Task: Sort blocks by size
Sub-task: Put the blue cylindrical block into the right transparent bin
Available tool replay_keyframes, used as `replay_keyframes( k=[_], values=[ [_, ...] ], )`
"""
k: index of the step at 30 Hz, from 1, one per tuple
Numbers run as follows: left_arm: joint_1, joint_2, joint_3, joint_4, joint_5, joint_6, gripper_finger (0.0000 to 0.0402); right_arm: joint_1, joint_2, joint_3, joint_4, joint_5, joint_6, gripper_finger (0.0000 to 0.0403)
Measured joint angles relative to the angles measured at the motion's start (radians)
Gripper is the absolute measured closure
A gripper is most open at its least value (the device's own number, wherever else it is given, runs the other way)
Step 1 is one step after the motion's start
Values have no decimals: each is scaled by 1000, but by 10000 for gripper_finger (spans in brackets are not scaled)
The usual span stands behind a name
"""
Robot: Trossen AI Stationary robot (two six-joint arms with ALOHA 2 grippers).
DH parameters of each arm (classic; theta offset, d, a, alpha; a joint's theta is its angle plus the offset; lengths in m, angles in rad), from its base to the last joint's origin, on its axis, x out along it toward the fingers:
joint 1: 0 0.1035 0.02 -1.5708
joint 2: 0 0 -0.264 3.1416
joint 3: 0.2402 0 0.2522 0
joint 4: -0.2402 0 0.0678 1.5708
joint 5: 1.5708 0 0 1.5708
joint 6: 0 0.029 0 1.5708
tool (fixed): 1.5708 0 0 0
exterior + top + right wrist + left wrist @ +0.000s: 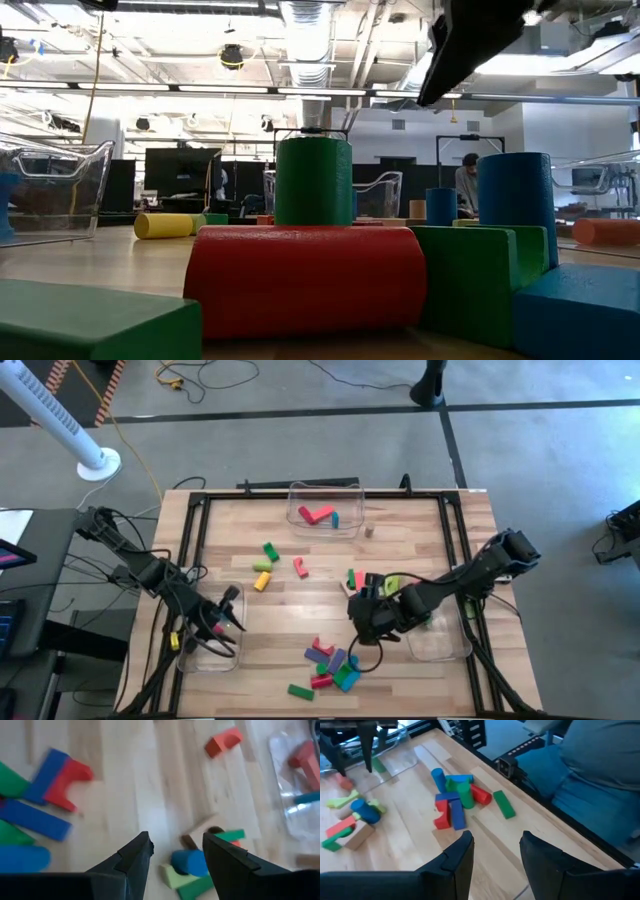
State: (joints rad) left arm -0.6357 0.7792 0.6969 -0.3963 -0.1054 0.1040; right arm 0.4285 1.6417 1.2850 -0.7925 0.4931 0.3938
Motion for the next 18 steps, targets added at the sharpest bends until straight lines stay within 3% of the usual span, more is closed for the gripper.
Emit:
replay_keyframes(
  k=[10,18],
  values=[
    [0,1,-111,124,-12,34,249,-76,0,-124,15,-17,-4,192],
    [4,6,-114,136,-53,46,249,-92,0,-168,65,-25,-2,192]
  ],
)
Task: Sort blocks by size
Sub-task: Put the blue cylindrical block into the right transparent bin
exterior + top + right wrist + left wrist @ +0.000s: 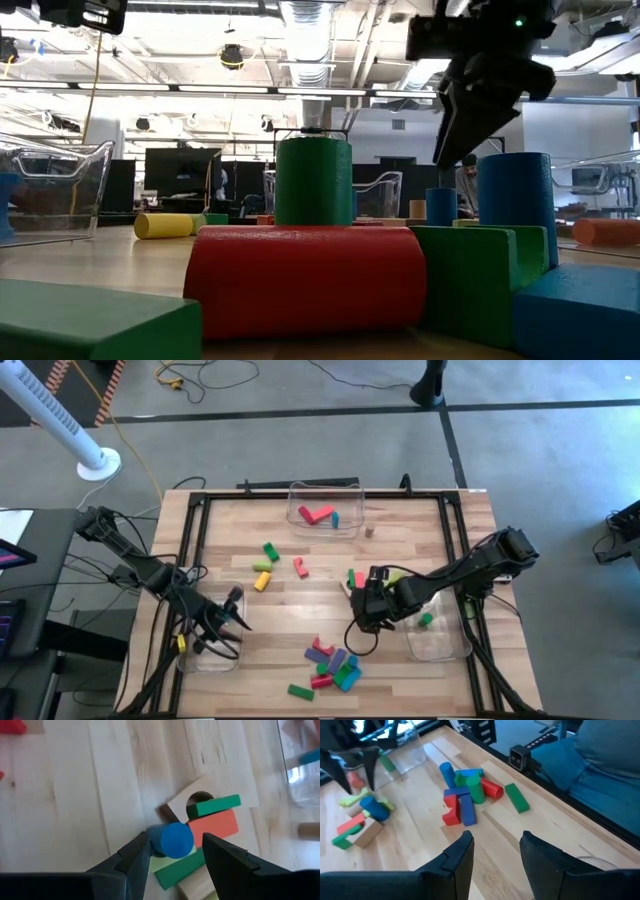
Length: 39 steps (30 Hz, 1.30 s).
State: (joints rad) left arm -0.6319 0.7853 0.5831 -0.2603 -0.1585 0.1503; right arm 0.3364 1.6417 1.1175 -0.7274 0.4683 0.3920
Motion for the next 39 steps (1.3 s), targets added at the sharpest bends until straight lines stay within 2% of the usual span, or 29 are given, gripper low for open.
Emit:
replay_keyframes(
  k=[9,15,39],
  values=[
    [0,0,0,7,-12,4,249,-26,0,-102,97,-5,3,192],
    [0,0,0,11,-15,18,249,-39,0,-133,192,-59,-6,192],
    [0,0,1,25,-25,26,249,-77,0,-133,212,-83,-8,202]
  ],
)
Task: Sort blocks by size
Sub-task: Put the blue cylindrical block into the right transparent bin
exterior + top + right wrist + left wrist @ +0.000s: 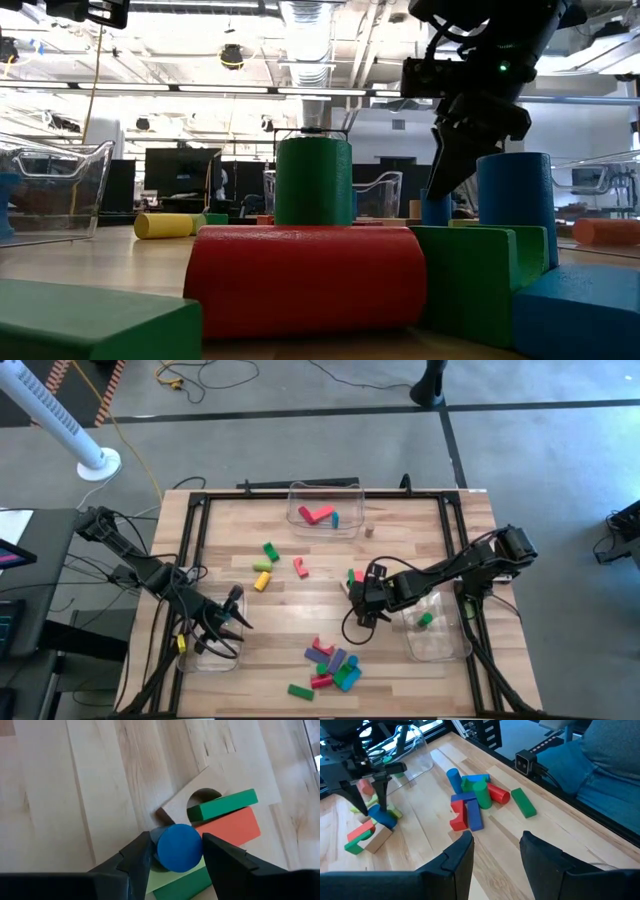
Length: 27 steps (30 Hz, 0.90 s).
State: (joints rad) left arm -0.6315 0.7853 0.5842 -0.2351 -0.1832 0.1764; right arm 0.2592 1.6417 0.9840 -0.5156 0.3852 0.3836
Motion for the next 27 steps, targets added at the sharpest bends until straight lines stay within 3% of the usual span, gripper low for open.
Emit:
replay_keyframes(
  k=[10,27],
  values=[
    [0,0,0,0,-10,1,249,0,0,0,1,-20,0,233],
    [0,0,0,9,-24,11,249,23,0,21,-18,-58,-16,234]
  ],
)
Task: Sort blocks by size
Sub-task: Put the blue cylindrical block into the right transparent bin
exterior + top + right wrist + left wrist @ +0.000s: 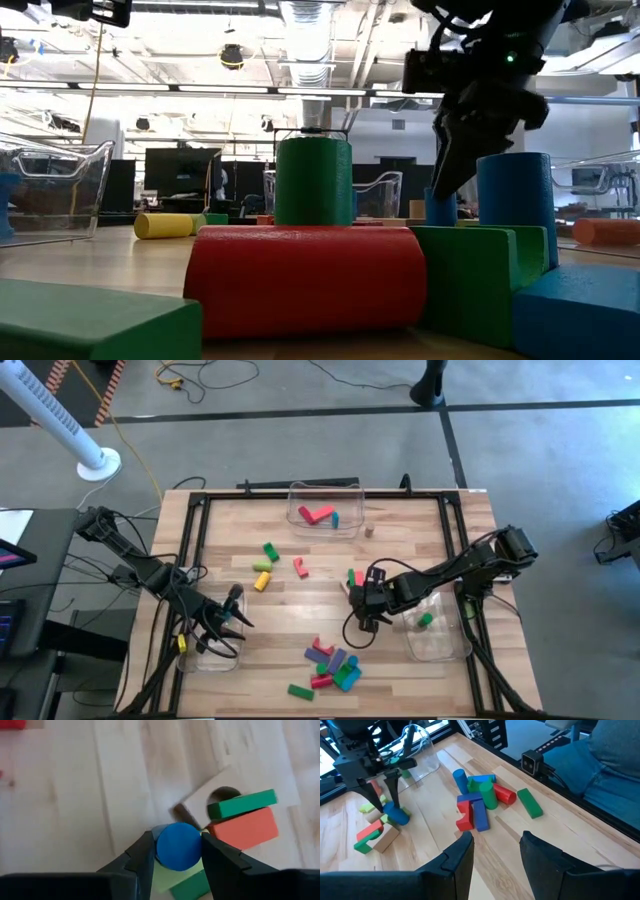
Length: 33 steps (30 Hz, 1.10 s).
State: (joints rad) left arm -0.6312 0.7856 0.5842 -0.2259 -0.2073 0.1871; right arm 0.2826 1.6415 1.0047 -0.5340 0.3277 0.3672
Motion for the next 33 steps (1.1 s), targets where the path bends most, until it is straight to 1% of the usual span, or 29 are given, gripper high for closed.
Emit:
replay_keyframes(
  k=[4,9,20,26,33],
  values=[
    [0,0,0,7,-2,11,249,15,1,52,-23,0,-28,234],
    [0,0,0,8,-3,11,249,40,1,140,-97,4,-51,234],
    [0,0,0,8,-15,12,249,107,1,370,-365,12,-54,234],
    [0,0,0,8,-37,12,249,139,0,484,-525,19,-19,234],
    [0,0,0,8,-39,12,249,160,-1,568,-704,19,67,234]
  ],
)
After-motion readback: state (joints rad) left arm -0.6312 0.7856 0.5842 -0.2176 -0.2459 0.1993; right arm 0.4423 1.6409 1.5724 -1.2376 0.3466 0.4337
